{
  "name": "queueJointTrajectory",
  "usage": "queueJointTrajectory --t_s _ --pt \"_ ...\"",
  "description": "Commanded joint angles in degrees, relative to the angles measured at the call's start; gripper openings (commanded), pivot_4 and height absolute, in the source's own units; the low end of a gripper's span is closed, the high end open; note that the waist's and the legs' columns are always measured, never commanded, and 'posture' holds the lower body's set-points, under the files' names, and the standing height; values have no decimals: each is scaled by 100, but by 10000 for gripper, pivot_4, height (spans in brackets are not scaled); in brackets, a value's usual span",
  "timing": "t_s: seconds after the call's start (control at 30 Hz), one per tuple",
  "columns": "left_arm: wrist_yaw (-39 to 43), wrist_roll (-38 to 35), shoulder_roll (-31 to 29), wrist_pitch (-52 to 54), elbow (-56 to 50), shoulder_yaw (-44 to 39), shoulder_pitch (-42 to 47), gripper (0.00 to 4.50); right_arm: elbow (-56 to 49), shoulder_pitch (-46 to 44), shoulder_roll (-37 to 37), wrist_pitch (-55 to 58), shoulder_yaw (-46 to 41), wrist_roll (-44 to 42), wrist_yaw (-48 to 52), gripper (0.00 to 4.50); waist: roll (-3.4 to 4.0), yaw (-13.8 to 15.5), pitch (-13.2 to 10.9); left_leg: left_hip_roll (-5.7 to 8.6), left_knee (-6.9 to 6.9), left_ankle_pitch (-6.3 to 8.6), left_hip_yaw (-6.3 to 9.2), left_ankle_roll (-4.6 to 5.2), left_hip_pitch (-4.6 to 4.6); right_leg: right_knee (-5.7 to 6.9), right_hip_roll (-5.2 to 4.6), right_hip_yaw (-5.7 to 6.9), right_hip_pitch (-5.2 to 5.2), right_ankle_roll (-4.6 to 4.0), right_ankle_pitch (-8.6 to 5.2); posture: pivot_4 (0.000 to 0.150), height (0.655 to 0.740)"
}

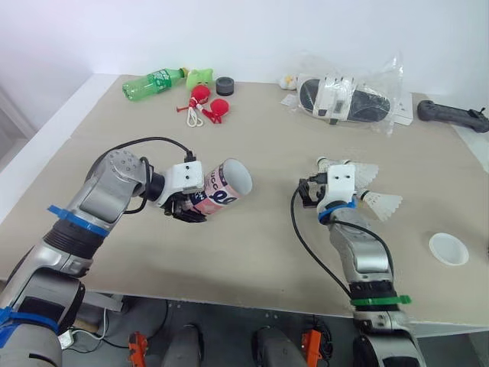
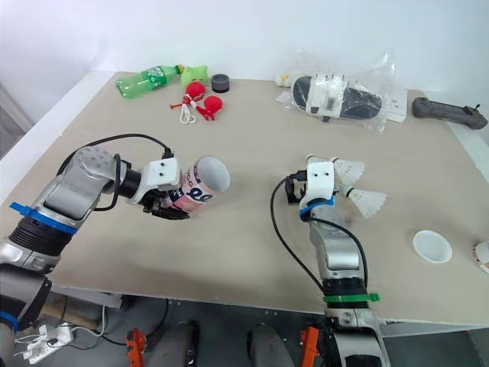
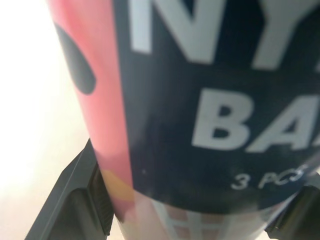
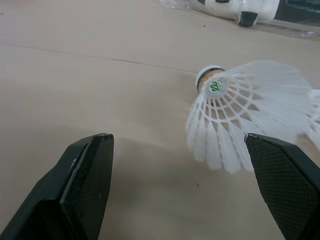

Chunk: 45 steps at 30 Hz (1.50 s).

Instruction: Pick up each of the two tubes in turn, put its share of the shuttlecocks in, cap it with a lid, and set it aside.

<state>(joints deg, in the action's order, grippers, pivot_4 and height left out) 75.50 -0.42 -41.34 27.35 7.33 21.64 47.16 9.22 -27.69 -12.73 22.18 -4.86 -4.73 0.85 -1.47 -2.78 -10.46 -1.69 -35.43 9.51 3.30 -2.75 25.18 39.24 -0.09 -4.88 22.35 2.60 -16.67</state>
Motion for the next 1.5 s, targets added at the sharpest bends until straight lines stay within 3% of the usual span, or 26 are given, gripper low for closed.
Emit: queueJointTrajectory --t_s 0.03,0.23,0.4,0.5,0.57,0.63,0.73,0.87,1.0,1.2,1.5 --pt "-16 7 39 38 -167 1 -40 29870 1100 -711 43 -668 -152 66 -86 45000 3 -5 -2 3 -1 0 -3 0 0 0 -3 -2 1 -1 1 1500 7400" --pt "-44 60 158 -67 -82 73 -116 29870 2765 -1447 53 -1563 -225 182 -301 45000 3 -18 -2 2 -2 -5 -4 2 -8 4 -1 -3 -3 -2 7 1500 7400" --pt "-44 86 174 -59 -60 80 -143 29684 3493 -1775 10 -1989 -288 231 -365 23261 3 -16 0 4 -5 -8 -4 -1 -10 6 -4 -5 -8 1 10 1500 7400" --pt "-58 104 185 -38 8 100 -161 29684 3613 -1810 1 -2129 -295 211 -334 7952 3 -16 0 4 -5 -13 -3 -3 -13 9 -4 -4 -9 0 12 1500 7400" --pt "-65 117 197 -49 44 118 -161 29684 3444 -1787 24 -2055 -300 125 -213 710 3 -16 0 4 -5 -17 -2 -4 -13 12 -3 -3 -9 0 12 1500 7400" --pt "-66 112 216 -54 63 125 -162 29684 3191 -1753 34 -1943 -269 65 -60 710 4 -16 0 4 -5 -21 -1 -7 -14 16 -4 -3 -8 0 13 1500 7400" --pt "-66 107 266 -36 65 148 -168 29684 1793 -1522 -102 -1330 44 -225 981 710 12 -12 0 5 -4 -23 0 -7 -14 21 -4 -3 -6 0 12 1500 7400" --pt "-68 118 306 -39 75 158 -179 29684 -1120 -1049 -1165 -350 649 -1233 3342 710 49 22 -14 11 -6 -23 3 -6 -9 25 -8 -1 -5 7 8 1500 7400" --pt "-67 175 335 -137 182 196 -189 29684 -2587 -1053 -2431 698 764 -2179 4867 710 53 29 -13 18 -11 -23 7 -6 -6 21 -19 8 -13 14 4 1500 7400" --pt "-98 255 433 -218 266 197 -207 29684 -3092 -1502 -3353 1365 1239 -2244 5760 710 50 14 -11 11 -12 -36 6 16 -28 19 -13 9 -27 32 -3 1500 7400" --pt "-87 289 486 -174 230 139 -299 29684 -2663 -1875 -2962 1059 2058 -1318 5701 710 50 35 -10 11 -17 -45 2 21 -19 19 -15 7 -22 41 5 1500 7400"
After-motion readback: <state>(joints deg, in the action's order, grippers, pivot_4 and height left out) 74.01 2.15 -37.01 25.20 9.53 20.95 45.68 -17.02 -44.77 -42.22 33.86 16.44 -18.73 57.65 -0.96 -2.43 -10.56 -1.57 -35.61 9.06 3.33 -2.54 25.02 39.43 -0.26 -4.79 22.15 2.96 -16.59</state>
